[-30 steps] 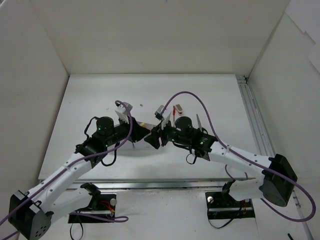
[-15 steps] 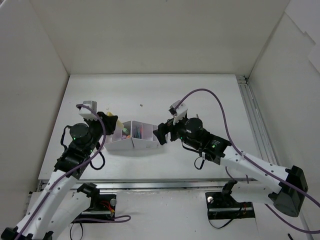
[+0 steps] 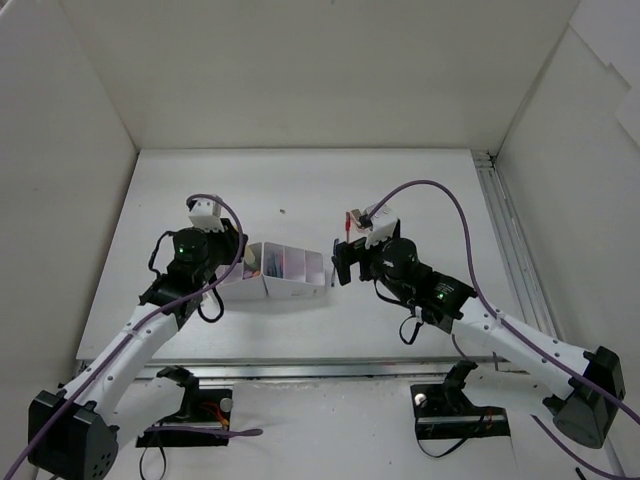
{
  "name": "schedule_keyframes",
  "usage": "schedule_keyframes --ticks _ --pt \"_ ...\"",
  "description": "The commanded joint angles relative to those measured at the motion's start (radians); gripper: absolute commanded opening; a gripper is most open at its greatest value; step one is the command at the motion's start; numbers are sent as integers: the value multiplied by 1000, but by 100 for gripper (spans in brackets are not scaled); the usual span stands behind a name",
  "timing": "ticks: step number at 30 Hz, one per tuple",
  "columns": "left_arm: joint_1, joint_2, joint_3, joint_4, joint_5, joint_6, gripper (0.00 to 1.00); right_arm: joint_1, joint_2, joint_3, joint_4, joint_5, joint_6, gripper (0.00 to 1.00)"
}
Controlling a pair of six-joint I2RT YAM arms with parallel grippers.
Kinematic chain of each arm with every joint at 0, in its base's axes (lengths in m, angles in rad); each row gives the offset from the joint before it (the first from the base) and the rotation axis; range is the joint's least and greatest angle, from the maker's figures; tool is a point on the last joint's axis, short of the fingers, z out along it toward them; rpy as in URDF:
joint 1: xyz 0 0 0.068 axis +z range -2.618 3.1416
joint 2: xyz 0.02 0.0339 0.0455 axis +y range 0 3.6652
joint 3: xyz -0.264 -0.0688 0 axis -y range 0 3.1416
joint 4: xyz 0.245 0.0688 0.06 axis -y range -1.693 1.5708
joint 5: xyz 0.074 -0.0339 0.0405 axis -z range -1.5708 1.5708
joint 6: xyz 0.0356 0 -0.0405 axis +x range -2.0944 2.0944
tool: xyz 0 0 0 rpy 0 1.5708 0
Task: Sort the stationery into containers
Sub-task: Place the pen in the storage box.
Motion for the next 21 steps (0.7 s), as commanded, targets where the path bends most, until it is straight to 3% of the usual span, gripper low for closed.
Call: schedule_keyframes --ticks 1,5,6,7,10,12,13,15,21 --pt "7 17 -18 122 30 -6 0 -12 -23 -2 14 68 8 98" --pt "7 45 -32 101 53 -26 0 -20 -15 -4 1 93 16 98" --pt "7 46 -41 96 56 -37 5 -20 -11 -5 1 91 14 98" --pt "7 46 -47 95 61 -40 25 -24 -11 -4 -2 93 16 98" --pt "7 19 -61 70 67 -54 56 -24 6 4 -9 93 14 98" --pt "7 -7 -69 55 73 -57 69 -29 24 10 -13 99 14 98" --pt "7 -35 -69 46 70 -56 83 -30 29 13 -15 99 14 98" --pt "-12 -64 -60 12 56 -56 99 -30 50 19 -19 105 17 98" --pt "-21 -179 3 -141 -11 -56 99 -99 167 79 -68 163 163 98"
